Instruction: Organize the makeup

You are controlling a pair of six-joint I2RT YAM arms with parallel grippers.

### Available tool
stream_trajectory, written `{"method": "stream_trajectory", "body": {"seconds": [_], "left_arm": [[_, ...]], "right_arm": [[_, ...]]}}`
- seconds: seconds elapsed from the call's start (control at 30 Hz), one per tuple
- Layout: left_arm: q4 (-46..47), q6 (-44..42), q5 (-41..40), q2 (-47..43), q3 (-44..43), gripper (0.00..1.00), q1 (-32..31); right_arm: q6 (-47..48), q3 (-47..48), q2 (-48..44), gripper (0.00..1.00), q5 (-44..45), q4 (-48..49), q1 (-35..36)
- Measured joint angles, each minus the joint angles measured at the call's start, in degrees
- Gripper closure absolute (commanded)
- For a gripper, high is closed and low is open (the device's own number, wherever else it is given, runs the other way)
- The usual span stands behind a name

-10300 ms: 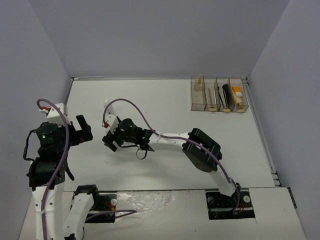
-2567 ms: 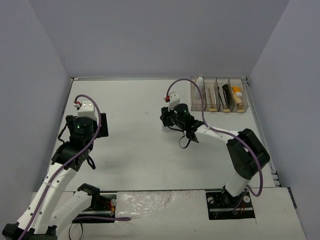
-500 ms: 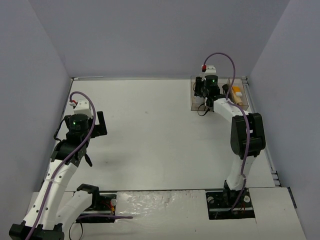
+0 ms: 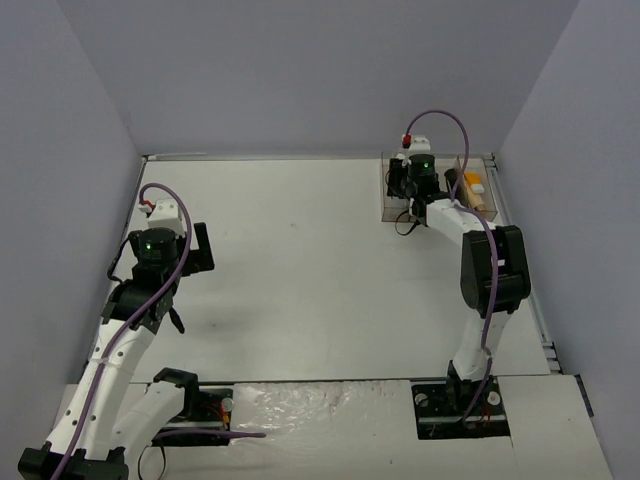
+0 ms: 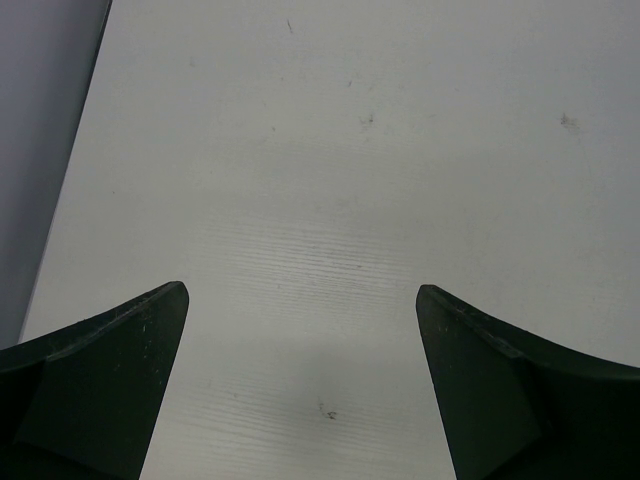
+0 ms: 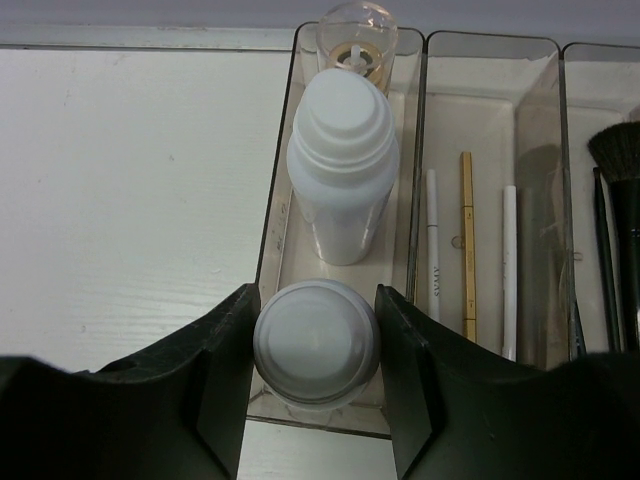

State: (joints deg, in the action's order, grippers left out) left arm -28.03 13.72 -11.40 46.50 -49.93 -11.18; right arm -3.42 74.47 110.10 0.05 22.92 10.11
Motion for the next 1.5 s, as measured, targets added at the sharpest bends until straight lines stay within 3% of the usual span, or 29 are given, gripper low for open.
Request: {"method": "stream_trajectory", "body": {"seconds": [0.47, 0.67, 1.17, 1.5], "left_arm": [[0.0, 0.0, -0.1, 0.0, 0.0, 0.03, 0.0], [0.0, -0.1, -0.5, -0.7, 0.0, 0.03, 0.0], [-4.1, -2.6, 0.3, -6.9, -4.5, 0.03, 0.0], [-7.0, -2.5, 3.5, -15.1, -4.1, 0.03, 0.0]], "right_arm": [[0.2, -0.7, -2.3, 0.01, -1.1, -2.0, 0.0], [0.7, -3.4, -18.3, 0.0, -0.3, -9.7, 0.0], [-3.1, -19.6, -74.6, 0.0, 7.4, -29.1, 2.1], [-2.6, -21.4, -87.8, 0.0, 11.3, -39.3, 2.4]]}}
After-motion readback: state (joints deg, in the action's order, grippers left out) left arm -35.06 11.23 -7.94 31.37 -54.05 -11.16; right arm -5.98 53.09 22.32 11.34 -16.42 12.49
